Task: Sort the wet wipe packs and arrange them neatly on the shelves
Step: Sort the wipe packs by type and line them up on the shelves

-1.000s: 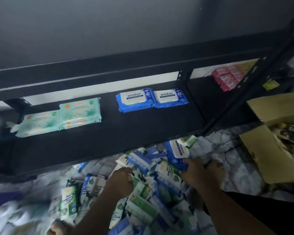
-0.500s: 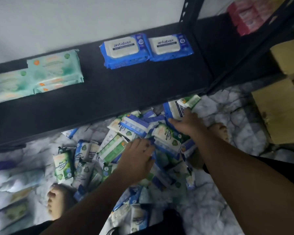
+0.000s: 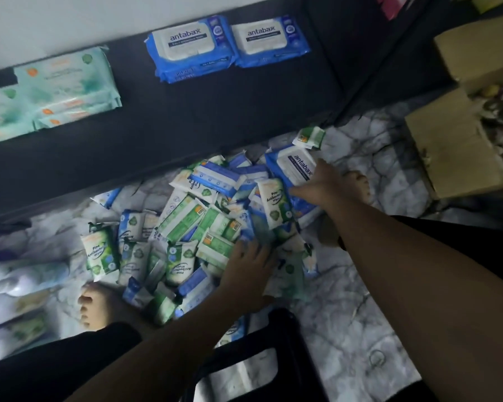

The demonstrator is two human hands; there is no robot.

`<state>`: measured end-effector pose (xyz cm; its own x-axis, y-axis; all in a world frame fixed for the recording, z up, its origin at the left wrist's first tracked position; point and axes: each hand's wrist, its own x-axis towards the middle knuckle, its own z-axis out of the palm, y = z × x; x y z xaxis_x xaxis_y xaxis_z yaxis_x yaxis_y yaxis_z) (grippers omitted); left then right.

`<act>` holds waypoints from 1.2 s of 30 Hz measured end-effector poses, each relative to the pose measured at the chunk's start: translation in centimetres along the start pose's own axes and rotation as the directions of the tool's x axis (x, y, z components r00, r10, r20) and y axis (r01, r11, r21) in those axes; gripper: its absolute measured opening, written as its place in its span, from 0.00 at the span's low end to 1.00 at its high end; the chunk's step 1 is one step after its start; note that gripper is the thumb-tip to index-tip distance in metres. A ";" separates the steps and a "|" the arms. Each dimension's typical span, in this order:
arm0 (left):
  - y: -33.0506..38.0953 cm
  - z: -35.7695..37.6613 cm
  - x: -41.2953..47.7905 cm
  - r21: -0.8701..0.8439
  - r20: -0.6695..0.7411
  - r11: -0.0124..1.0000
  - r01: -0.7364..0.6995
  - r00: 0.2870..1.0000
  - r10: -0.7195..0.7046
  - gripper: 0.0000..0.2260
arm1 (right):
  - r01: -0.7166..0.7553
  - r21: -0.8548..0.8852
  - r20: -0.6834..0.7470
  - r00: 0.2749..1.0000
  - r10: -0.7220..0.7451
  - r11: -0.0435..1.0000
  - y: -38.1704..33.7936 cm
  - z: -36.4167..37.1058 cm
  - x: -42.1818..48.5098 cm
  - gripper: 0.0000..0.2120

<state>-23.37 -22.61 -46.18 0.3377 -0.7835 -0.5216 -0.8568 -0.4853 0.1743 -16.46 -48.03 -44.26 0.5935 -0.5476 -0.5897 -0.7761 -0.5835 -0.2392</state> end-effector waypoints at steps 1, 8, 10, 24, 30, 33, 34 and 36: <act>0.7 0.3 -0.2 0.028 0.055 0.999 0.019 0.998 -0.021 0.53 | -0.006 -0.044 0.003 1.000 0.007 0.999 0.5 -0.2 -1.1 0.41; 3.5 2.1 -0.1 0.033 0.013 0.976 0.217 0.976 -0.218 0.49 | -0.012 -0.316 -0.183 0.982 -0.048 0.949 2.5 0.4 -6.1 0.40; 3.9 1.7 0.3 -0.025 0.013 0.968 0.249 0.969 -0.249 0.42 | 0.039 -0.252 -0.134 0.988 -0.075 0.967 2.7 0.0 -6.9 0.38; -0.4 -8.8 -3.8 -0.753 -0.320 0.643 -0.138 0.931 -0.176 0.35 | 0.130 -0.114 -0.143 0.979 -0.146 0.985 2.7 -4.5 -9.1 0.43; -5.1 -13.5 -6.0 -0.790 -0.398 0.600 -0.127 0.851 -0.343 0.40 | 0.220 -0.133 -0.080 0.969 -0.232 0.966 1.7 -3.3 -8.8 0.41; -8.4 -12.5 -7.1 -0.613 -0.373 0.787 0.076 0.850 -0.372 0.43 | 0.301 -0.054 -0.035 0.952 -0.304 0.952 0.2 -2.8 -9.9 0.35; -9.3 -11.6 -7.4 -0.555 -0.340 0.816 0.162 0.850 -0.401 0.45 | 0.331 -0.017 -0.007 0.943 -0.332 0.943 -0.3 -2.4 -10.2 0.33; -10.8 -9.4 -7.7 -0.464 -0.266 0.834 0.299 0.851 -0.453 0.48 | 0.363 0.042 0.042 0.930 -0.364 0.931 -1.0 -1.5 -10.1 0.32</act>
<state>-13.07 -14.96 -36.17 0.7791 -0.5502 -0.3005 -0.4330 -0.8189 0.3767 -21.32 -42.77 -36.94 0.8260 -0.2718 -0.4937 -0.5161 -0.7168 -0.4689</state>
